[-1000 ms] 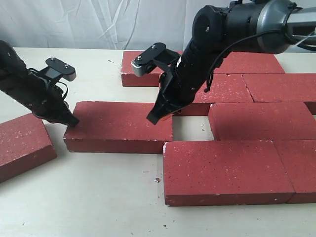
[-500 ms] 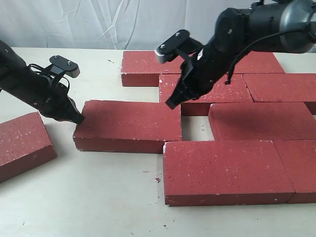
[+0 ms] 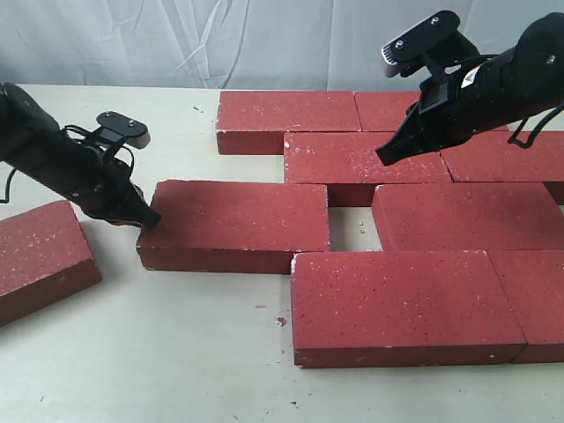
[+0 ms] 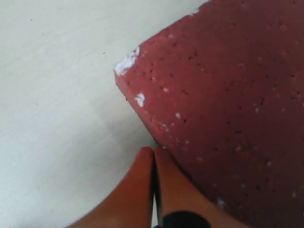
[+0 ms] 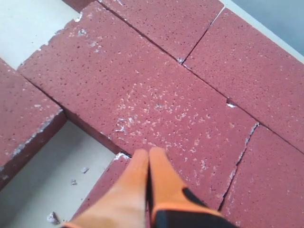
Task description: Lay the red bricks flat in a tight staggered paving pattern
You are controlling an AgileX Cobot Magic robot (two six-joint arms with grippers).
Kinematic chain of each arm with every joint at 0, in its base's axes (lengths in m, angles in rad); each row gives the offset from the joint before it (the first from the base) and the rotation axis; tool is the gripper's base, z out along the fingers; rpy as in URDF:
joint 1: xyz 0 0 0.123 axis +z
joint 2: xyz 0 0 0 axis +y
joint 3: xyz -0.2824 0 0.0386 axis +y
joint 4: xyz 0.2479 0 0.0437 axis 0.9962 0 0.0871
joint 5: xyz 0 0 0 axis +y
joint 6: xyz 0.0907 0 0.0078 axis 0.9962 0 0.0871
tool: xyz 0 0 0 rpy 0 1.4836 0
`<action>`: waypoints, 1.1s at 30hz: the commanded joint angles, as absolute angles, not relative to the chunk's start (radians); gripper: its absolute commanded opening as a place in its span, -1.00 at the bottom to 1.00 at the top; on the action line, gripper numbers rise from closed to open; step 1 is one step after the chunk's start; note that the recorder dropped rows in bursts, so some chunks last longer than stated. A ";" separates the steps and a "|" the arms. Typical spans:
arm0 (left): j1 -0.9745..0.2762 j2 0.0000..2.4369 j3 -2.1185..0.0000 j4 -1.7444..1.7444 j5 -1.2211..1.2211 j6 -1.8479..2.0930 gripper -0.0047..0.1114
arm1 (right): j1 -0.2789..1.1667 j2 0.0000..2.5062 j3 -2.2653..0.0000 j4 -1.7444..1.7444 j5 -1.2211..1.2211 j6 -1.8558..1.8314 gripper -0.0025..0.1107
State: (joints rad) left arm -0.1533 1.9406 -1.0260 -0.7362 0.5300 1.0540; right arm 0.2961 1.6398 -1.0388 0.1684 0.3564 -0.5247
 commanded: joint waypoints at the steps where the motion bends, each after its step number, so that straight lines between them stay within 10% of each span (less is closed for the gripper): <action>1: -0.216 1.964 -1.032 -0.763 0.513 1.058 -0.92 | 0.292 1.634 -1.036 0.166 0.341 -0.523 -0.97; 33: -0.332 2.007 -1.087 -0.846 0.523 1.085 -0.92 | 0.292 1.634 -1.036 0.170 0.335 -0.521 -0.97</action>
